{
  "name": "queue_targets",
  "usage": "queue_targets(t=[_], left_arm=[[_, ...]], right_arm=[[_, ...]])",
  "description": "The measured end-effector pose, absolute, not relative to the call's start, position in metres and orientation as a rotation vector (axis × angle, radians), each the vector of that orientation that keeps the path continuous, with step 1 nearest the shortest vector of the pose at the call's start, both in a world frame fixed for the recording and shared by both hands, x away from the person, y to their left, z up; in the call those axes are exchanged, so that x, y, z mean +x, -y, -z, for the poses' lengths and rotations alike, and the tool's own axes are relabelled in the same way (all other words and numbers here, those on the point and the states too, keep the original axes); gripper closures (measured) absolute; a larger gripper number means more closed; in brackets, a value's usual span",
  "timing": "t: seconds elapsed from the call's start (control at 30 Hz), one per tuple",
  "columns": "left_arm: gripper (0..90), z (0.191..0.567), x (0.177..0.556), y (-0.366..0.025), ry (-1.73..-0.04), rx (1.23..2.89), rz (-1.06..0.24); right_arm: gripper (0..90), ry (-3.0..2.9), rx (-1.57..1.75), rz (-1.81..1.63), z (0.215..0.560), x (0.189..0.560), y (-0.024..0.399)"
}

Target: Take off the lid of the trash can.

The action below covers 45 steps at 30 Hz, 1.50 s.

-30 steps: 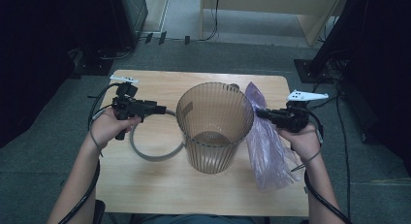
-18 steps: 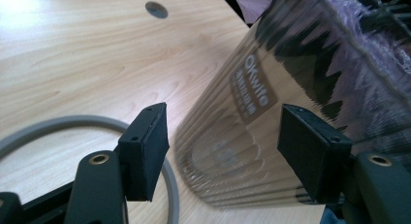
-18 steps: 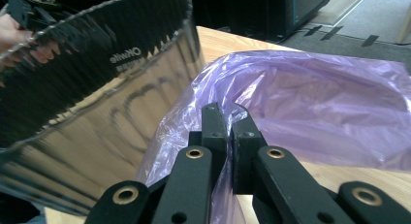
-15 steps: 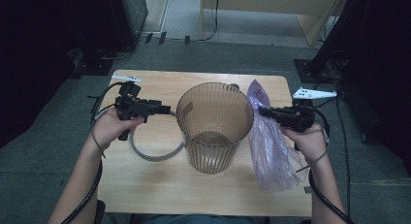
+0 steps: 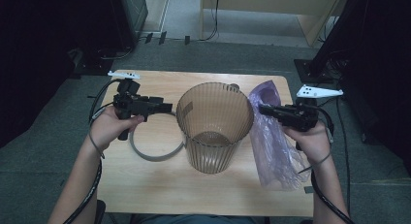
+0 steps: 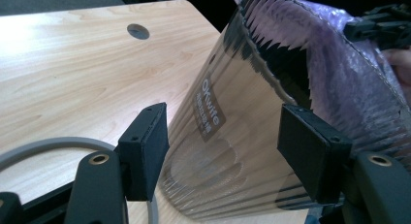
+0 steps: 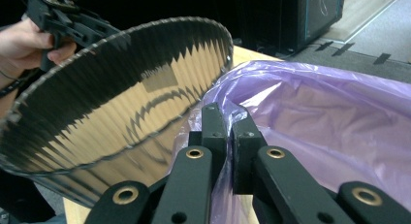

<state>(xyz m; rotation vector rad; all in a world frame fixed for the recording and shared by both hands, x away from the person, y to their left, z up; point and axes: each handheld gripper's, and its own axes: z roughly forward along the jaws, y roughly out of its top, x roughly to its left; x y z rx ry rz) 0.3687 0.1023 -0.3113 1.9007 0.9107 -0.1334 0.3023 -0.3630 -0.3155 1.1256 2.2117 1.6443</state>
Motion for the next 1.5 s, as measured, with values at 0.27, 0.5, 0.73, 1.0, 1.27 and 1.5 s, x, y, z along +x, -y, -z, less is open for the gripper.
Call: queue_targets(t=[0.27,0.5,0.73,1.0,1.27,1.5], left_arm=[[34.8,0.304,0.37,-0.106,-0.913,1.871,0.141],[36.0,0.294,0.368,-0.103,-0.909,1.866,0.141],[36.4,0.286,0.363,-0.096,-0.877,1.872,0.148],[37.1,0.277,0.36,-0.084,-0.841,1.889,0.146],[36.6,0.268,0.356,-0.069,-0.784,1.888,0.136],[35.8,0.264,0.35,-0.059,-0.745,1.881,0.129]], right_arm=[[88.2,-2.182,1.085,-1.699,0.298,0.292,0.363],[88.1,-2.195,1.023,-1.729,0.284,0.284,0.355],[88.1,-2.199,0.917,-1.798,0.264,0.268,0.342],[88.0,-2.246,0.831,-1.84,0.254,0.259,0.323],[88.0,-2.313,0.762,-1.886,0.253,0.254,0.3],[88.0,-2.391,0.68,-1.901,0.256,0.251,0.277]])
